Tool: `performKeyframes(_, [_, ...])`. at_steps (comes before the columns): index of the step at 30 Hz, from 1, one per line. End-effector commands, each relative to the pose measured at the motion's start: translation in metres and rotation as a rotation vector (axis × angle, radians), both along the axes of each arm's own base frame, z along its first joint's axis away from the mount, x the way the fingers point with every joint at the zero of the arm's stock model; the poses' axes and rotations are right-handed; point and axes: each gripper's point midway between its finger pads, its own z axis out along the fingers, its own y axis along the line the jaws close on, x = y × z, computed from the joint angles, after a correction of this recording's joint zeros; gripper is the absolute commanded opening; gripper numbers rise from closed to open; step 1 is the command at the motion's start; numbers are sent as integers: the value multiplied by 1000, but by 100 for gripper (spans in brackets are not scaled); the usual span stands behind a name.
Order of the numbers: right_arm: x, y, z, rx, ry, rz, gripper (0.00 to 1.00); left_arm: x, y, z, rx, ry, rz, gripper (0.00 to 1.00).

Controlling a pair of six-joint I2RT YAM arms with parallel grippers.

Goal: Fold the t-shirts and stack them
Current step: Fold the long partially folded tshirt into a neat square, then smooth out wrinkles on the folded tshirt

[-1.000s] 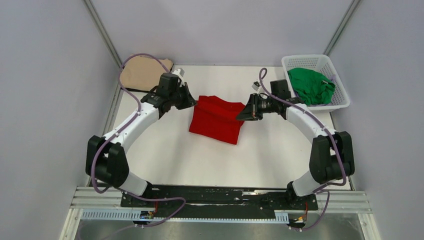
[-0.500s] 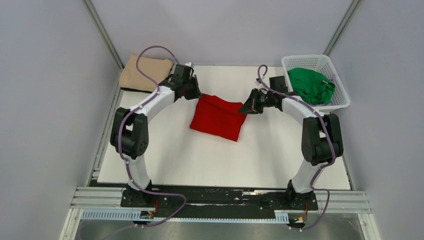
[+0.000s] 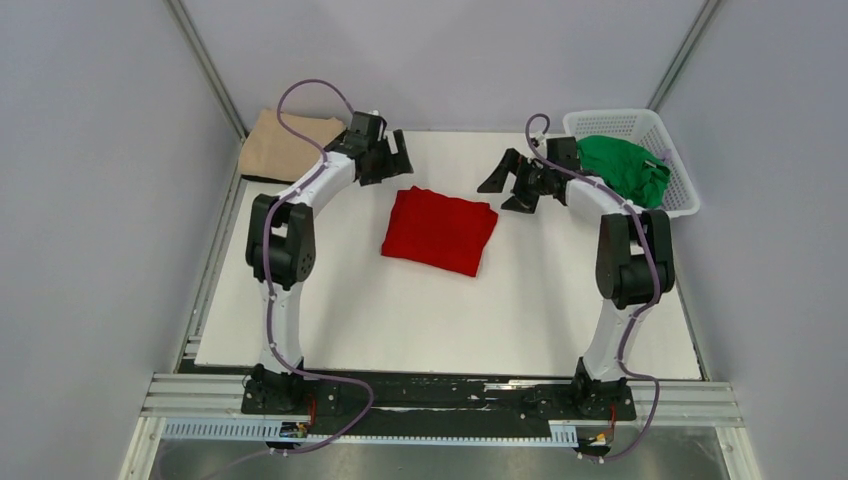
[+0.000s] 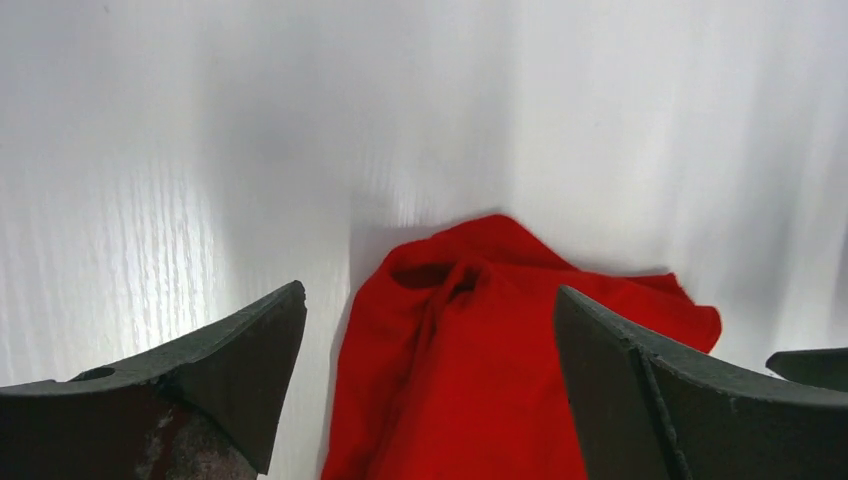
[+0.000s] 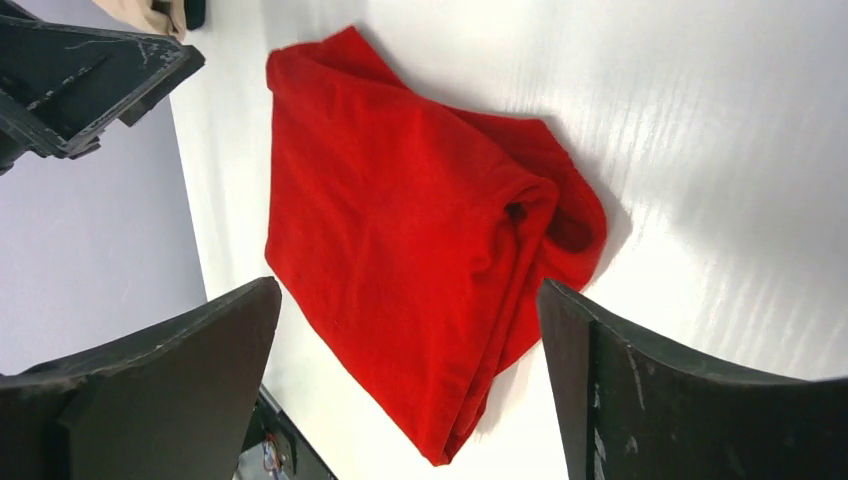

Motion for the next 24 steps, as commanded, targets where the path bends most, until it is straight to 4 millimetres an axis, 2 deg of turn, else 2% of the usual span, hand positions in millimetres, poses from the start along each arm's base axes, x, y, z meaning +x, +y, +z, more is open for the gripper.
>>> performKeyframes(1, [9,-1,60,-2,-166,-43,100,11,-5,68,-43,-149,-45,100])
performKeyframes(4, [-10,15,70,37,-183,3,100,-8,-22,76,-128,-147,-145,100])
performKeyframes(7, [-24,35,73,110,-185,50,100,-20,-40,73,-215,-131,-212,100])
performKeyframes(11, [-16,50,72,175,-172,56,100,-22,-62,59,-304,-88,-271,100])
performKeyframes(13, [-3,54,69,197,-184,47,100,-19,-73,40,-329,-47,-291,100])
performKeyframes(14, [3,54,64,195,-176,34,100,-15,-76,40,-332,-49,-289,100])
performKeyframes(15, [10,55,55,190,-160,24,100,-12,-78,24,-327,-25,-282,100])
performKeyframes(16, [18,54,47,181,-151,8,100,-6,-79,23,-328,-29,-276,100])
performKeyframes(17, [24,53,38,168,-141,-10,100,-5,-79,6,-321,7,-265,100])
performKeyframes(18, [28,52,28,160,-125,-23,100,0,-81,5,-322,9,-262,100])
performKeyframes(19, [31,51,19,157,-104,-32,100,-1,-81,-13,-315,48,-257,100])
performKeyframes(20, [31,50,8,154,-79,-39,100,1,-82,-17,-315,56,-251,100])
performKeyframes(24, [27,44,-38,110,5,-67,100,-5,-72,-57,-255,126,-209,100])
